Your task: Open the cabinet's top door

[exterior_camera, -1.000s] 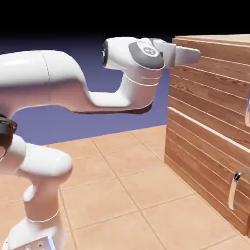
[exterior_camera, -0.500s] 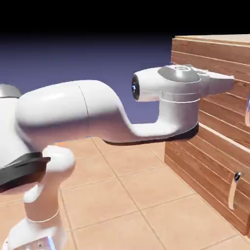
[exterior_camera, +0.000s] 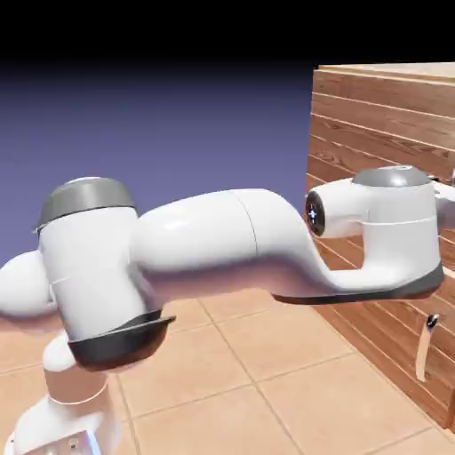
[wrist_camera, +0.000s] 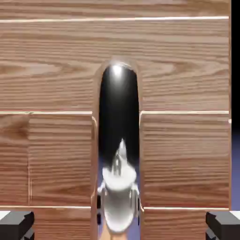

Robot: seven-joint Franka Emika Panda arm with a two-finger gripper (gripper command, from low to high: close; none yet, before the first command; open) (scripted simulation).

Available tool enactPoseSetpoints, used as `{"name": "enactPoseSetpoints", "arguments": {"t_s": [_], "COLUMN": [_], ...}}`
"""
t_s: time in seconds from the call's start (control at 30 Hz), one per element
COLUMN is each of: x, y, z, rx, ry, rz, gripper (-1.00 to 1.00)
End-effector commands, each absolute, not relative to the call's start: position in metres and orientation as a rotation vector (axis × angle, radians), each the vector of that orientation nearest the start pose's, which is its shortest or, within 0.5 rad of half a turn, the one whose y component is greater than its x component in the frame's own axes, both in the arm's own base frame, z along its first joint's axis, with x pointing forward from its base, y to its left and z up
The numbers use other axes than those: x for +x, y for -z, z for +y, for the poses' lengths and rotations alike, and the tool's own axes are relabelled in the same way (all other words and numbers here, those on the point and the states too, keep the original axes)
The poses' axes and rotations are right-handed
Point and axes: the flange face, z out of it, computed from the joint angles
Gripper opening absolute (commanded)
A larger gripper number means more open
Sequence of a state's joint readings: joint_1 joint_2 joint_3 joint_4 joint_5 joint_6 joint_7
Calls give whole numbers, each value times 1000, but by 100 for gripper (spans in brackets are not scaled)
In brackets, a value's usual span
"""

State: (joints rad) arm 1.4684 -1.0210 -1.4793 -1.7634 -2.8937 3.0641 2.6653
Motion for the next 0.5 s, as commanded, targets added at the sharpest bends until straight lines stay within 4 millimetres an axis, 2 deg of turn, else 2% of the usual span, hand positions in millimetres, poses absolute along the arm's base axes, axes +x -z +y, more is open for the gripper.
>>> {"name": "enactPoseSetpoints", "arguments": {"t_s": [0.0,0.47], "x": [542,444], "y": [-512,-512], "z": [-211,-174], "rx": [-1761,-1742], "ry": [1745,1873], "rz": [707,906], "gripper": [-100,-100]}}
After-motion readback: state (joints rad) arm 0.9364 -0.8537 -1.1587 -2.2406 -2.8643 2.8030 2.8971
